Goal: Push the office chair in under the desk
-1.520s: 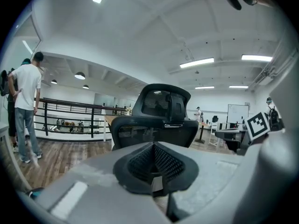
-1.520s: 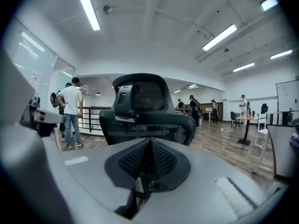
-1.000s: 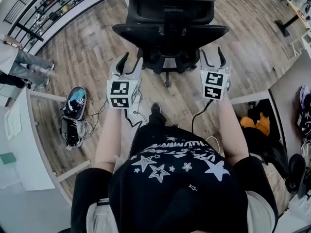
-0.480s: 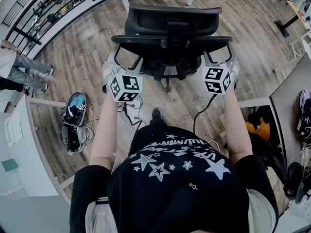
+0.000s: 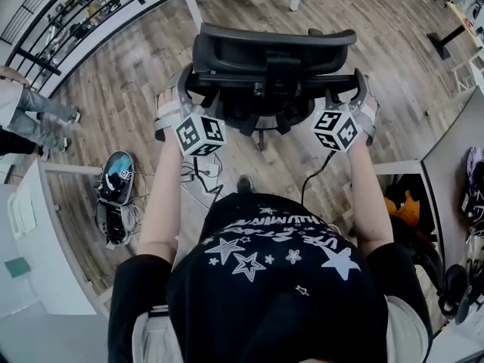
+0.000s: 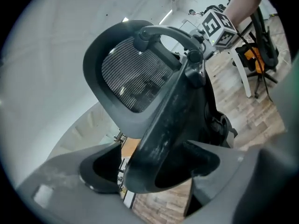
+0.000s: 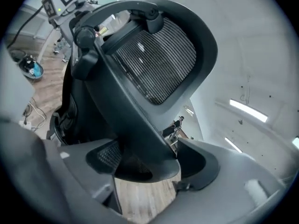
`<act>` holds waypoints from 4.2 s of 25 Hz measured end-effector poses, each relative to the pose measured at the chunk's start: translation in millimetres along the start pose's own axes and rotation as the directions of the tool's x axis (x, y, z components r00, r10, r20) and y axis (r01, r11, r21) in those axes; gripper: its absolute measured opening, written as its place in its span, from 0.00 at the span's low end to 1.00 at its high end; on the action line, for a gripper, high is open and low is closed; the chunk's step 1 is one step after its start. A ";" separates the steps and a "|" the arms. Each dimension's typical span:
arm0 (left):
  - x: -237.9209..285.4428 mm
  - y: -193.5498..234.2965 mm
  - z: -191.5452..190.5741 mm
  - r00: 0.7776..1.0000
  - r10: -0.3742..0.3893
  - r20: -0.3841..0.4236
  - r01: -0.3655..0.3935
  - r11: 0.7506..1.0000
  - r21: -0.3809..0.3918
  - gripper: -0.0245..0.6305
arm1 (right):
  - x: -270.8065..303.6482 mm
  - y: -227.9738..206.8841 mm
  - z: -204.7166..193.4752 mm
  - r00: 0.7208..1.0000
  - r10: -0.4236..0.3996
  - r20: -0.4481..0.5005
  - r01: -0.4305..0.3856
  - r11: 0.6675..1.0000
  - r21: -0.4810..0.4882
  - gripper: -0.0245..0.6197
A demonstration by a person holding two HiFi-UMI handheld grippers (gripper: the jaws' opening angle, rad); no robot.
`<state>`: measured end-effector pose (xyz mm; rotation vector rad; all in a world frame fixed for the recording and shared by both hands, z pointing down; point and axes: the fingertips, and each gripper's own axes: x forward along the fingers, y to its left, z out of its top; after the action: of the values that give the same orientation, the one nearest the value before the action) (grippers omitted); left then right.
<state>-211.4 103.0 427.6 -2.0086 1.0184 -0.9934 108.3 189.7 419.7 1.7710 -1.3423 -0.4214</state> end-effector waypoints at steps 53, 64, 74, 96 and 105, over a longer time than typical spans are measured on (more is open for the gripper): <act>220.4 94.3 6.2 0.985 0.107 0.137 -0.119 0.989 0.088 0.46 | 230.5 -30.9 42.7 0.984 -0.068 -0.163 0.045 0.988 -0.145 0.47; 268.1 101.3 26.2 0.990 0.116 0.081 -0.122 0.990 0.070 0.46 | 292.1 -50.8 37.7 0.988 -0.057 -0.142 0.029 0.982 -0.188 0.47; 336.5 118.5 70.4 0.991 0.131 0.016 -0.132 0.988 0.080 0.46 | 386.5 -96.4 34.7 0.995 -0.021 -0.093 0.000 0.976 -0.218 0.48; 373.9 107.8 62.5 0.979 0.203 0.035 -0.206 0.974 0.097 0.46 | 437.2 -82.2 29.0 0.998 -0.055 -0.007 0.052 0.973 -0.226 0.48; 461.6 147.2 69.9 0.980 0.192 0.054 -0.197 0.973 0.118 0.46 | 539.9 -99.9 56.7 0.999 -0.037 -0.033 0.029 0.974 -0.226 0.48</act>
<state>-15.8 -345.7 424.4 -1.7844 1.0816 -0.8824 328.3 -316.4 426.4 1.6069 -1.1909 -0.5355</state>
